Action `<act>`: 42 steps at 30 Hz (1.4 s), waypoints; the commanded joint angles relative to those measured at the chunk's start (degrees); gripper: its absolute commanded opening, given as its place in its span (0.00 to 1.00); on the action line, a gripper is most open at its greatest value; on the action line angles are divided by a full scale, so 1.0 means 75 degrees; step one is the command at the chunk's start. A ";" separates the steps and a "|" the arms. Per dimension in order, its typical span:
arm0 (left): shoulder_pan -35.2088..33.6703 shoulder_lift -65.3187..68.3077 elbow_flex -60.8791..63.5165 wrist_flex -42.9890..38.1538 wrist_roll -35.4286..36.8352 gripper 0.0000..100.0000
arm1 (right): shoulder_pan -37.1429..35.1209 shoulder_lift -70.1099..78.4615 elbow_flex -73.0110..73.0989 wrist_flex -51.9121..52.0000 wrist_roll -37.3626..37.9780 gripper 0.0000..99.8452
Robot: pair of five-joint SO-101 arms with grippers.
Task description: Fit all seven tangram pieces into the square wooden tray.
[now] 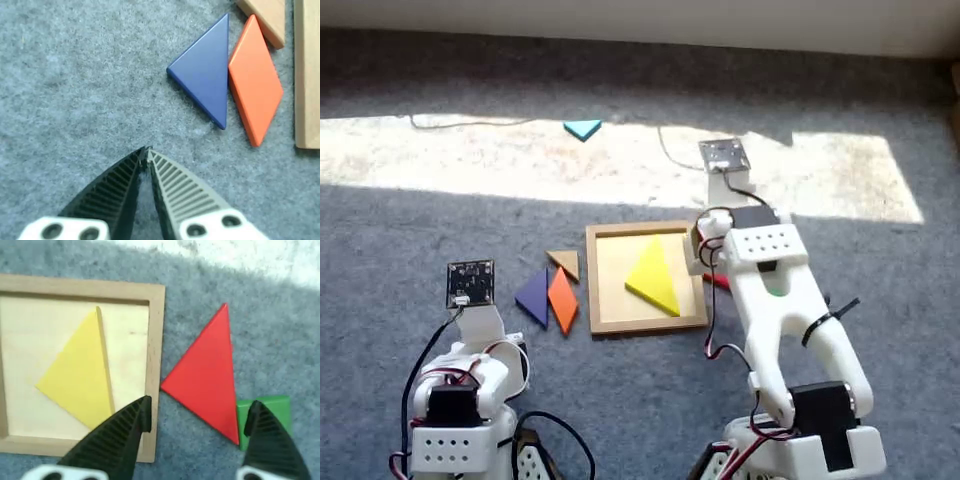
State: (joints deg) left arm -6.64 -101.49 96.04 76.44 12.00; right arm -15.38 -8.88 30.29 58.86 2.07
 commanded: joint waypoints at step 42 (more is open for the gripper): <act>0.0053 -0.0346 0.0158 0.0047 0.0035 0.01 | 0.0240 0.1952 -0.1131 0.0287 -0.0070 0.31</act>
State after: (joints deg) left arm -6.64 -101.49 96.04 76.44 12.00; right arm -12.13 4.75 24.75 60.35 1.71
